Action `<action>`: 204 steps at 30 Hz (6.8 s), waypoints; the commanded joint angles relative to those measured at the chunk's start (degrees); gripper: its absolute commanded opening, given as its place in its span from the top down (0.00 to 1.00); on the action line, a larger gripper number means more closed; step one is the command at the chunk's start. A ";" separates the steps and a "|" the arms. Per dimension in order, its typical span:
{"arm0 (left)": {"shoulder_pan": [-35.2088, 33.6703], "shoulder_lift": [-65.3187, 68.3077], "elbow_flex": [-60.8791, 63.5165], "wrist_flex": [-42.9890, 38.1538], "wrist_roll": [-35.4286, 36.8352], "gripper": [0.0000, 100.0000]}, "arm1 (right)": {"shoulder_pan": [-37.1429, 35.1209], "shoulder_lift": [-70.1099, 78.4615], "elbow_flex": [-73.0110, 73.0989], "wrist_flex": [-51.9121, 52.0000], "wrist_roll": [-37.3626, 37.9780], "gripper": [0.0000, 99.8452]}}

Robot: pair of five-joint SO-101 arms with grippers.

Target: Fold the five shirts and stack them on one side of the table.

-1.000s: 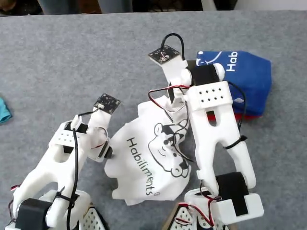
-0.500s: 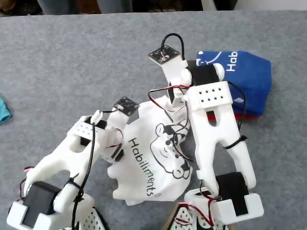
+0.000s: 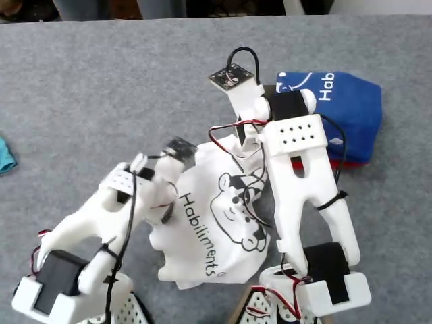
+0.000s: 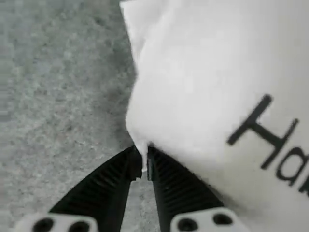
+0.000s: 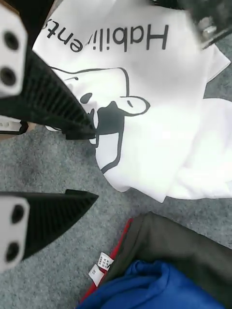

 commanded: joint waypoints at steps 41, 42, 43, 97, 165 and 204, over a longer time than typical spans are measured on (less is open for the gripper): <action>-76.00 6.15 -40.66 9.58 -17.49 0.97 | -34.02 59.65 -48.84 -4.22 -25.67 0.76; -75.91 6.15 -39.69 9.58 -17.58 0.97 | -33.67 61.23 -51.82 -2.20 -25.85 0.81; -75.56 6.15 -38.64 9.41 -17.67 0.97 | -33.05 62.81 -54.46 -0.18 -25.58 0.85; -72.13 6.07 -35.30 13.27 -14.95 0.97 | -31.03 55.16 -40.13 3.08 -29.98 0.99; -53.93 6.07 -11.03 -5.63 12.92 0.96 | -11.52 69.76 -77.85 2.90 -15.38 0.99; -74.42 6.68 -19.38 8.00 -8.53 0.93 | -6.86 79.16 -84.26 3.08 -9.93 0.99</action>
